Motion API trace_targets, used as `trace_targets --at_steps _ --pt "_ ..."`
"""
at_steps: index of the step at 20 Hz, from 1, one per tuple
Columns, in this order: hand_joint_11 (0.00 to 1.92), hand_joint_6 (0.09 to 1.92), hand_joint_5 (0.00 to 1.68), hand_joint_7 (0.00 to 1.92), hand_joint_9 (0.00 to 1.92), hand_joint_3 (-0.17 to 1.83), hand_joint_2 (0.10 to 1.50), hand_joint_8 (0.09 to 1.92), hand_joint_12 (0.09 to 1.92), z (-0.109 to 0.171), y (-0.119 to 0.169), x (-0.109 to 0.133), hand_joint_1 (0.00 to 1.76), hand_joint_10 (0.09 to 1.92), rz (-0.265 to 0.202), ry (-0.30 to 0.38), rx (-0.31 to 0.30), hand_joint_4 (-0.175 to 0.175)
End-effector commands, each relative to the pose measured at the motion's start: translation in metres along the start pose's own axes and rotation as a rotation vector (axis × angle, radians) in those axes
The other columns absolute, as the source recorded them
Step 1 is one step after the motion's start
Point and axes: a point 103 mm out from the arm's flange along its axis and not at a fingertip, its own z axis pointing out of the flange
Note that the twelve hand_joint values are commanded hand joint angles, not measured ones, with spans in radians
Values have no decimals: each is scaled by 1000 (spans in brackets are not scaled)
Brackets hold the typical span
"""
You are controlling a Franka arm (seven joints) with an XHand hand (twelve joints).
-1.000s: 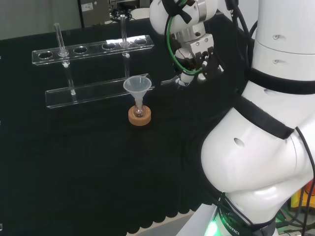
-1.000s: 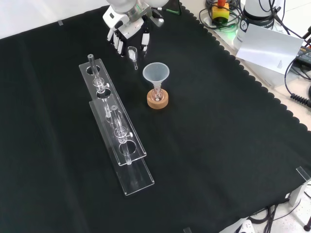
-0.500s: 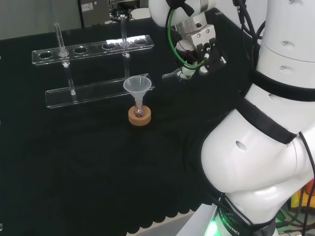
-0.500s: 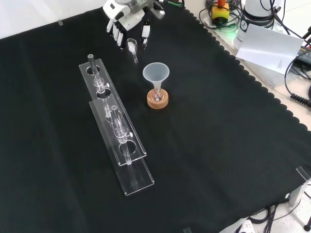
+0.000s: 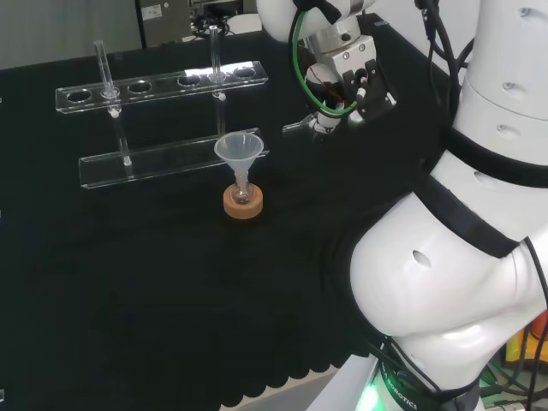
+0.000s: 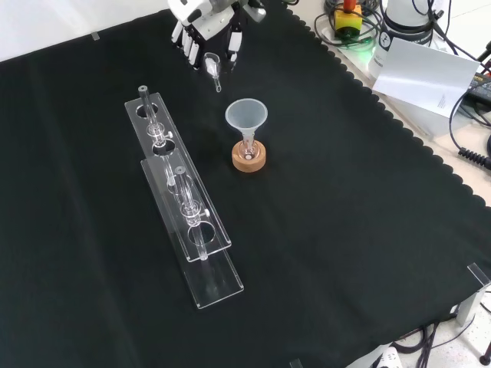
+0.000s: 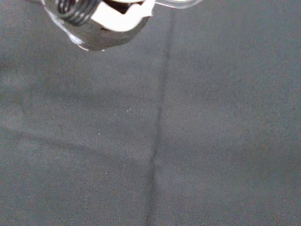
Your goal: Pick up the weighing funnel.
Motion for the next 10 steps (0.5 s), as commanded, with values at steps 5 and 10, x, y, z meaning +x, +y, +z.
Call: trace_targets --at_steps 5,10 --pt "622 969 1074 929 1014 549 805 649 1199 -28 -25 9 1072 415 -4 -29 -30 145" --pt "624 969 1075 929 1015 551 804 648 1199 -39 -34 10 1073 415 2 -40 -39 144"
